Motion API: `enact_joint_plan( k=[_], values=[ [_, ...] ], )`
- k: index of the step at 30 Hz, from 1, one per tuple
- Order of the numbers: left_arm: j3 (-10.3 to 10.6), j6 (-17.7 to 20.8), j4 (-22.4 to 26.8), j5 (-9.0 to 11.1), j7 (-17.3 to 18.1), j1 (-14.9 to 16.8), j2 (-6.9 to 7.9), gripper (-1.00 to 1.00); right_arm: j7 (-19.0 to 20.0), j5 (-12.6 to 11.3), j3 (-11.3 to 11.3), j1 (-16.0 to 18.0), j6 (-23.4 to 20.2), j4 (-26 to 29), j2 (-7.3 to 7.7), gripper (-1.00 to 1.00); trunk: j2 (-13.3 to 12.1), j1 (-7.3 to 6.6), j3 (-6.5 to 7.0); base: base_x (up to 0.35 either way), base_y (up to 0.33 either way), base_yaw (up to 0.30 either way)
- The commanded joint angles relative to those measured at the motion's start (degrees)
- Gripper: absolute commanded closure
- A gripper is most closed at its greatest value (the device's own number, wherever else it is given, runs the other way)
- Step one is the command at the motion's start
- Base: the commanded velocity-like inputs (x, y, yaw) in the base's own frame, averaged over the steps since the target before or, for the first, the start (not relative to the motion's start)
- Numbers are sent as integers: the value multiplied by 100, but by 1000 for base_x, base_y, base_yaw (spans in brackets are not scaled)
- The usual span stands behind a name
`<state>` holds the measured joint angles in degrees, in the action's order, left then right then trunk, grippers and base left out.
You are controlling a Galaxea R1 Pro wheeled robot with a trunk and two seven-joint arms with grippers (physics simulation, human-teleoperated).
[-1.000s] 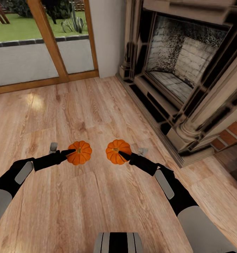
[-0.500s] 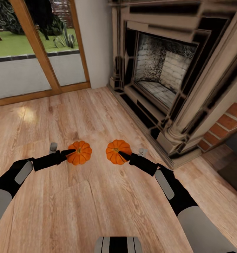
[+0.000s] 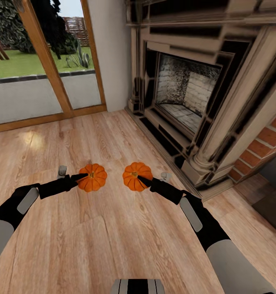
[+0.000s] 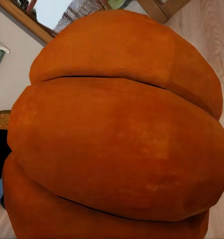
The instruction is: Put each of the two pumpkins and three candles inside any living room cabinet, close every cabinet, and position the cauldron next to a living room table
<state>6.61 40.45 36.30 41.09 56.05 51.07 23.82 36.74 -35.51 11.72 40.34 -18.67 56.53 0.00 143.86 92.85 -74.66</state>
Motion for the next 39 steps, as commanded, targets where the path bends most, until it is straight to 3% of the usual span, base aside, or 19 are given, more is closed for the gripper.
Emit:
enact_joint_plan(
  k=[1, 39],
  values=[
    [0, -3, -1, -5, 2, 0, 0, 100, -9, 15, -1, 0, 3, -1, 0, 100, -2, -2, 23, 0, 0, 0],
    [-2, 6, -39, 4, 11, 0, 0, 100, -59, 26, 4, 0, -3, -20, -18, 100, -53, -100, 997, 0, 0, 211]
  ],
)
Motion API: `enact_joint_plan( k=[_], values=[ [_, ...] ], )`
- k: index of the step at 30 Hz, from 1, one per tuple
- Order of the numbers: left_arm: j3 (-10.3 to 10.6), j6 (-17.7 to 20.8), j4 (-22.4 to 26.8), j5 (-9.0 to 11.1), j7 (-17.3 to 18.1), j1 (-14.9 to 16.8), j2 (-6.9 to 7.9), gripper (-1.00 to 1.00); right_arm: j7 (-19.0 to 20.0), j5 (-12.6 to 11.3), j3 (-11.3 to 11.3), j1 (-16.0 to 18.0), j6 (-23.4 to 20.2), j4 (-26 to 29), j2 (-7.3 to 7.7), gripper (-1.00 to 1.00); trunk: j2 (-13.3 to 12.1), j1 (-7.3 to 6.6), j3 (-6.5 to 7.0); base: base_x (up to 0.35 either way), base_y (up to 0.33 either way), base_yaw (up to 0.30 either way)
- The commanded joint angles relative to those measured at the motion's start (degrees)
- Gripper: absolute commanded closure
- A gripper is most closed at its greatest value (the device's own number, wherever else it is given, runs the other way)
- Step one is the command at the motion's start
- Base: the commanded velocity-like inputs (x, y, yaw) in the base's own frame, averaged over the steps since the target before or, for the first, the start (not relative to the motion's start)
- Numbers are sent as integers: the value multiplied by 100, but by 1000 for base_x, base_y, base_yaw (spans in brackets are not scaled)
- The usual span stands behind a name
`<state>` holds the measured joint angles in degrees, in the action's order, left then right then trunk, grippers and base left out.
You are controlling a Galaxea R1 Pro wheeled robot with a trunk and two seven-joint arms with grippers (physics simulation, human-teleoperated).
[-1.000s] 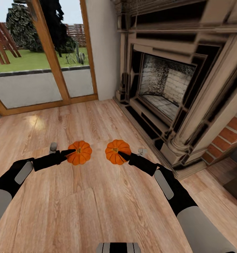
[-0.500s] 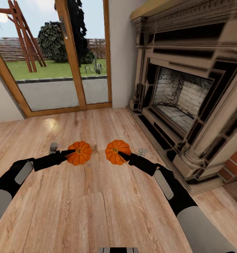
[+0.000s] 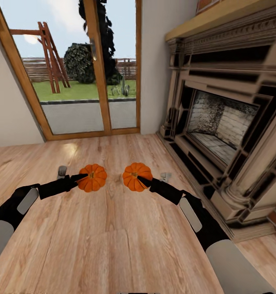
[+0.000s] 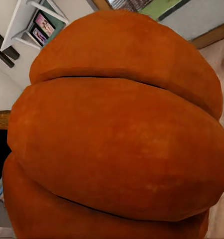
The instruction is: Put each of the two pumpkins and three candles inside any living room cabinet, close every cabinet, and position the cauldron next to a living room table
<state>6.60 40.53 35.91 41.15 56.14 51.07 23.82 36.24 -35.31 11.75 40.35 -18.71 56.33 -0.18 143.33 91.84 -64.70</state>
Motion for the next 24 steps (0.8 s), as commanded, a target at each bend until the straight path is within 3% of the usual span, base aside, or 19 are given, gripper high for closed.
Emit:
enact_joint_plan(
  k=[1, 7, 11, 17, 20, 24],
  values=[
    [0, -2, -2, -1, 2, 0, 0, 100, -11, 6, 1, 0, 0, 1, 0, 100, -2, -2, 23, 0, 0, 263],
    [0, -2, -5, -1, 2, 0, 0, 100, -174, 7, 3, 0, 3, -13, -17, 100, -20, -23, 155, 0, 0, 271],
    [0, -2, -6, -1, 2, 0, 0, 100, -405, 1, 3, -5, 19, -35, -26, 100, -180, -110, 219, 0, 0, 62],
    [-4, -2, -14, -10, -6, 0, 0, 100, -1209, -7, 3, -9, 31, -267, -33, 100, -421, -242, 286, 0, 0, 158],
    [-1, -2, -14, -10, -6, 0, -2, 100, -1308, 1, 8, -9, 21, -423, -11, 100, -541, -308, 317, 0, 0, 172],
    [-8, -2, -14, -10, -7, 0, -11, 100, -1305, 456, 526, -9, 13, -540, 25, 100, -702, -396, 360, 0, 0, 175]
  ],
)
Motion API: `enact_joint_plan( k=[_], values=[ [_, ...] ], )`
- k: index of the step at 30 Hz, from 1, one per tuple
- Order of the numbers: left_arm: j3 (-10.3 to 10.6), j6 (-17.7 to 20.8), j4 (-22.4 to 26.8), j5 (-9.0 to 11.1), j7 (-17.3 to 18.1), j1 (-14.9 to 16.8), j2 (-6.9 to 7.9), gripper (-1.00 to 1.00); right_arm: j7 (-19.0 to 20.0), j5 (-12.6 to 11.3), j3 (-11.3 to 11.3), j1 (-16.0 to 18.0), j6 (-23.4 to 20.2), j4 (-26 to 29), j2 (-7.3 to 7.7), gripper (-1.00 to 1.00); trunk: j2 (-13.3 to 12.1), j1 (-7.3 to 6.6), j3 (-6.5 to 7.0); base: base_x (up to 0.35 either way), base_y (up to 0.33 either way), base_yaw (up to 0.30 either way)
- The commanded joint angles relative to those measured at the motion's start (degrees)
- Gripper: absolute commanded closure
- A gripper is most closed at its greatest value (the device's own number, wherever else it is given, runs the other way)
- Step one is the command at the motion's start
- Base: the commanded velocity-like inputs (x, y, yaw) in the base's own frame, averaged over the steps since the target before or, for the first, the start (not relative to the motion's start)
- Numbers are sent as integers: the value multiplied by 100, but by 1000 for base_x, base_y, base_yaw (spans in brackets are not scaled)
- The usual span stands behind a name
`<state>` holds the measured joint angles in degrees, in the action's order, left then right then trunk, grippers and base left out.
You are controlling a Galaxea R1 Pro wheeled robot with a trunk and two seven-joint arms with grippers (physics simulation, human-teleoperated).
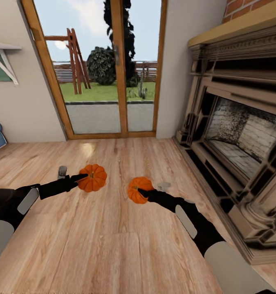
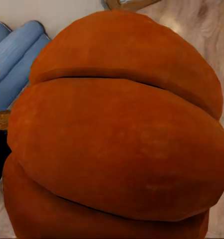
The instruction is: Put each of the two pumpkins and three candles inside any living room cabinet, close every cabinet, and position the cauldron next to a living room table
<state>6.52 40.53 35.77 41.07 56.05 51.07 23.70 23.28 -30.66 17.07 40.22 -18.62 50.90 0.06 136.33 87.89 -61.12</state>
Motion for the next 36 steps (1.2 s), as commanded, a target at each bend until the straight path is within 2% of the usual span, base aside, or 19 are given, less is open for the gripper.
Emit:
enact_joint_plan(
  k=[1, 2, 5, 24, 36],
  values=[
    [3, -1, 0, -2, 2, -1, -3, 100, -9, 51, 71, 3, 2, -1, 5, 100, -41, -23, 11, 0, 0, 175],
    [3, -1, -6, -4, 0, -1, -25, 100, -9, 113, 153, 3, -5, -6, 9, 100, -81, -45, 22, 0, 0, 175],
    [7, -1, -15, -9, -18, -1, -67, 100, -15, 142, 205, 3, -16, -40, 1, 100, -202, -111, 54, 0, 0, 175],
    [-1, -1, -17, -11, -24, -6, -73, 100, -47, 174, 227, 3, 41, -561, -3, 100, -964, -528, 255, 0, 0, 177],
    [5, -1, -17, -11, -24, -4, -68, 100, -63, 189, 227, 3, 42, -727, -14, 100, -1445, -792, 491, 0, 0, 270]
  ],
)
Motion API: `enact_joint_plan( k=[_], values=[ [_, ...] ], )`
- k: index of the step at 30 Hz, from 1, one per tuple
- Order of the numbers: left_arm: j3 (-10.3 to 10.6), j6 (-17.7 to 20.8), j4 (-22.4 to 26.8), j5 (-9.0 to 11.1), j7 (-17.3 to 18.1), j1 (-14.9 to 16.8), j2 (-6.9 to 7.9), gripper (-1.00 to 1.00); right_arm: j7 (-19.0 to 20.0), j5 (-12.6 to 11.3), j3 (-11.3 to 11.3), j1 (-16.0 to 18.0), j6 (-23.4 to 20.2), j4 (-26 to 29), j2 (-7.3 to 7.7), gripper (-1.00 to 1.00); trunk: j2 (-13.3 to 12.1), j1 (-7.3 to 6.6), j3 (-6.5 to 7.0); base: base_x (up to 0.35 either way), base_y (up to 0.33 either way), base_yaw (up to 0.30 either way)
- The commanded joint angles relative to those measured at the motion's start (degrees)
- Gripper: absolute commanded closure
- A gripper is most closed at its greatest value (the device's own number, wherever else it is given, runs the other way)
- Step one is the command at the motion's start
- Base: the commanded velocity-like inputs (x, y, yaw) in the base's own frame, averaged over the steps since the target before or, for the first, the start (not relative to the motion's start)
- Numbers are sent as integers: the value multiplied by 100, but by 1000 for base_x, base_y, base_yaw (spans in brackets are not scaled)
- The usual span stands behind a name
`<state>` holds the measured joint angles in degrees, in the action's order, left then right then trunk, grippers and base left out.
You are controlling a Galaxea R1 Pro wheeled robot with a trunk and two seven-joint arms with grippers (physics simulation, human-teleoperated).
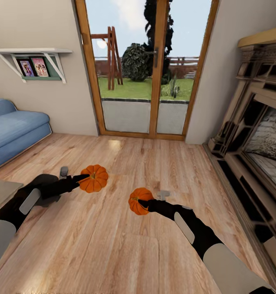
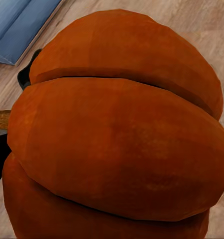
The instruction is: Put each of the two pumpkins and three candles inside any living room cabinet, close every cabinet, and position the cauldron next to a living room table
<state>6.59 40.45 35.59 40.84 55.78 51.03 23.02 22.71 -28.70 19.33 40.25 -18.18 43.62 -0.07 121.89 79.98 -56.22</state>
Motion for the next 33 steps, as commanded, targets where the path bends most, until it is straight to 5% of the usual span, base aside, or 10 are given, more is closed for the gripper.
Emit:
enact_joint_plan(
  k=[1, 33],
  values=[
    [-1, 6, 1, 11, 3, -2, -1, 100, -7, -4, 0, 0, -1, -2, -1, 100, -42, -23, 20, 0, 0, 285],
    [-24, 6, -1, 11, 3, -2, 1, 100, 5, 13, -3, 0, -10, 76, 34, 100, -1325, -725, 595, 0, 0, 229]
  ],
)
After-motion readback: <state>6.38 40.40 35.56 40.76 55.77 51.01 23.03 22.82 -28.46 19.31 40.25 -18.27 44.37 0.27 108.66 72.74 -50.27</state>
